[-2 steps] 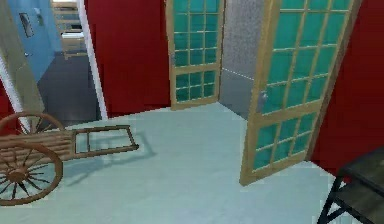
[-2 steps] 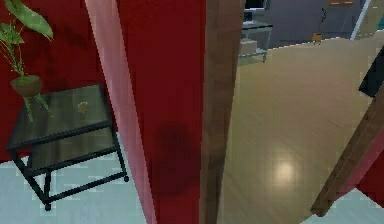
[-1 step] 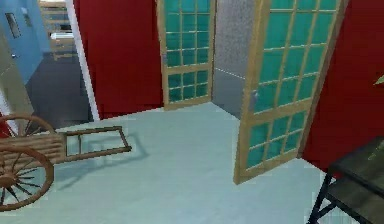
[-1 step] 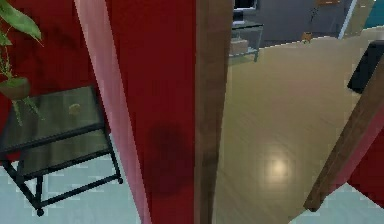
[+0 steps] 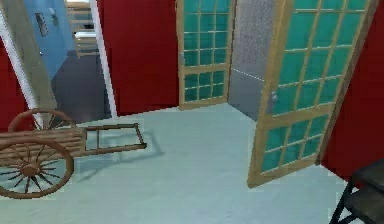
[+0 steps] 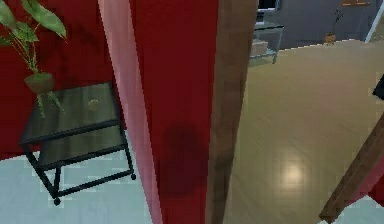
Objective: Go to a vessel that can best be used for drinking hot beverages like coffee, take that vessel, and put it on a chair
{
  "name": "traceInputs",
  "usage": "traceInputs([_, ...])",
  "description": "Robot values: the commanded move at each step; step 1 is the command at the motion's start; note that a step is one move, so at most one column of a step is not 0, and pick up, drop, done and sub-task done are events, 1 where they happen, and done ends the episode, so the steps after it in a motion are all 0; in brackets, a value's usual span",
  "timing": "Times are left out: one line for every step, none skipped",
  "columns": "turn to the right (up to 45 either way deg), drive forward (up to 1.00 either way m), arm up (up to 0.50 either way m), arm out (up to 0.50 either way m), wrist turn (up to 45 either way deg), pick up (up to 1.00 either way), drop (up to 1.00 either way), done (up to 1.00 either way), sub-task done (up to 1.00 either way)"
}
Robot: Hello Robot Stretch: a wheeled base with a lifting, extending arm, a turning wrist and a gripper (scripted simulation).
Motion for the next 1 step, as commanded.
traceInputs([0.0,1.00,0.00,0.00,0.0,0.00,0.00,0.00,0.00])
